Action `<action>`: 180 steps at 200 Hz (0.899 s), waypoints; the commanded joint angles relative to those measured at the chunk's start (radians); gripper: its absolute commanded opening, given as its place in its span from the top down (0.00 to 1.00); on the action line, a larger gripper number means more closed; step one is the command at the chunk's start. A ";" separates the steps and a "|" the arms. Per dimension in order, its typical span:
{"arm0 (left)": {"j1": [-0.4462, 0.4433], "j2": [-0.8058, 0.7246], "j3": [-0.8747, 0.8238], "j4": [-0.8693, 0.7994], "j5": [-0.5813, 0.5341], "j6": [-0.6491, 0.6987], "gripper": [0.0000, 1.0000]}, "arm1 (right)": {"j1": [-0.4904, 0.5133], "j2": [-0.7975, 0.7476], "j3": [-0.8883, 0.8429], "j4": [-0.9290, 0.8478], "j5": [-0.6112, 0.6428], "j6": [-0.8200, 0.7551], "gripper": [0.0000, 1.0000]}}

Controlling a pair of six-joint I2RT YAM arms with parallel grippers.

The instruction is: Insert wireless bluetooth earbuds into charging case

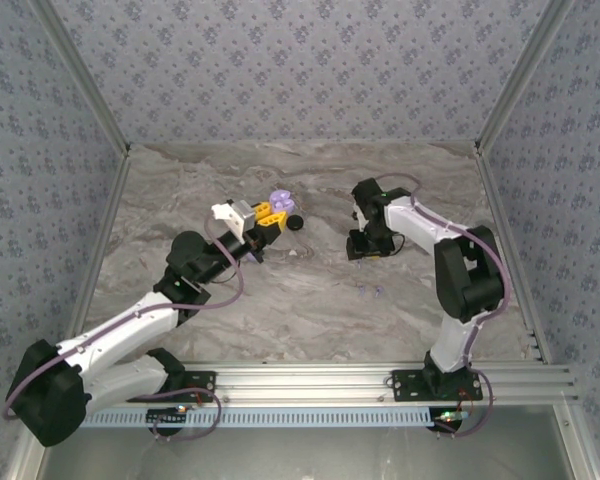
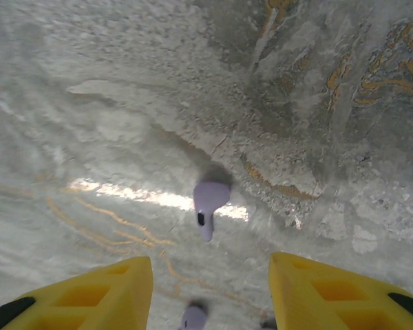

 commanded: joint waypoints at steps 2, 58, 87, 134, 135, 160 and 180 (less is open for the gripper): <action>-0.004 -0.028 -0.016 0.004 -0.019 0.018 1.00 | 0.014 0.068 0.051 0.001 0.074 0.004 0.52; -0.004 -0.028 -0.019 0.003 -0.020 0.020 1.00 | 0.032 0.142 0.080 0.014 0.055 0.006 0.56; -0.004 -0.031 -0.021 0.003 -0.021 0.021 1.00 | 0.034 0.158 0.082 0.013 0.062 0.007 0.59; -0.004 -0.033 -0.022 0.001 -0.021 0.020 1.00 | 0.037 0.180 0.080 0.013 0.050 0.005 0.65; -0.004 -0.033 -0.022 0.001 -0.022 0.021 1.00 | 0.038 0.181 0.080 0.012 0.050 0.005 0.66; -0.004 -0.033 -0.022 0.000 -0.025 0.020 1.00 | 0.038 0.185 0.079 0.014 0.044 0.005 0.72; -0.004 -0.033 -0.023 0.001 -0.026 0.019 1.00 | 0.040 0.161 0.076 0.015 0.045 0.008 0.74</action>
